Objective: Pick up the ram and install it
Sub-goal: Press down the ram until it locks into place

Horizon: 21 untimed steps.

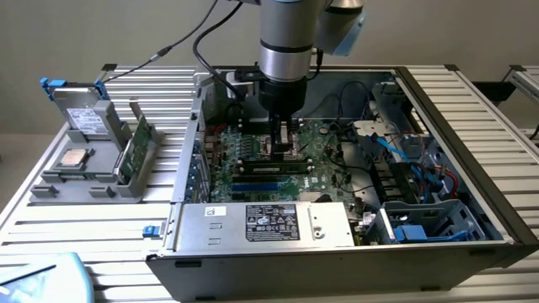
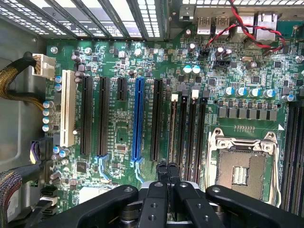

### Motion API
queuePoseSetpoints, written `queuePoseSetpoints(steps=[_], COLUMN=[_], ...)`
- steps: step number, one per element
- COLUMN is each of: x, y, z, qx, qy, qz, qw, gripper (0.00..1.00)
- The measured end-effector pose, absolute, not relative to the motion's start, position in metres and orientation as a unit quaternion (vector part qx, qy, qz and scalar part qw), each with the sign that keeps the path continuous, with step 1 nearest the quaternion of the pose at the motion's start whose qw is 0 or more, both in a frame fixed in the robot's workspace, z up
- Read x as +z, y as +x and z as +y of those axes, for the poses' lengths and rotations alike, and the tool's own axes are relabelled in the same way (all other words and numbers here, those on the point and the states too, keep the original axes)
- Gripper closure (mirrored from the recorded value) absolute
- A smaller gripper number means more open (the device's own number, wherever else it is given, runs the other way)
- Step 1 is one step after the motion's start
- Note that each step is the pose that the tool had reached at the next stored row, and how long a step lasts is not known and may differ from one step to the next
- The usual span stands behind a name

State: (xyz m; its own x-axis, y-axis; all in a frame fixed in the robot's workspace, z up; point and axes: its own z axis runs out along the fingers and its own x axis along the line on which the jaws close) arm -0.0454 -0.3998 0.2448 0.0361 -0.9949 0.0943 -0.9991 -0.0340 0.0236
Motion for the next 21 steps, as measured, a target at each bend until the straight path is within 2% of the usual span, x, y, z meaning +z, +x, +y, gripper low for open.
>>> queuePoseSetpoints(steps=[21], x=[0.2412], y=[-0.0455], z=[-0.3997], qx=[0.018], qy=[0.587], qz=[-0.808], qw=[0.045], gripper=[0.89])
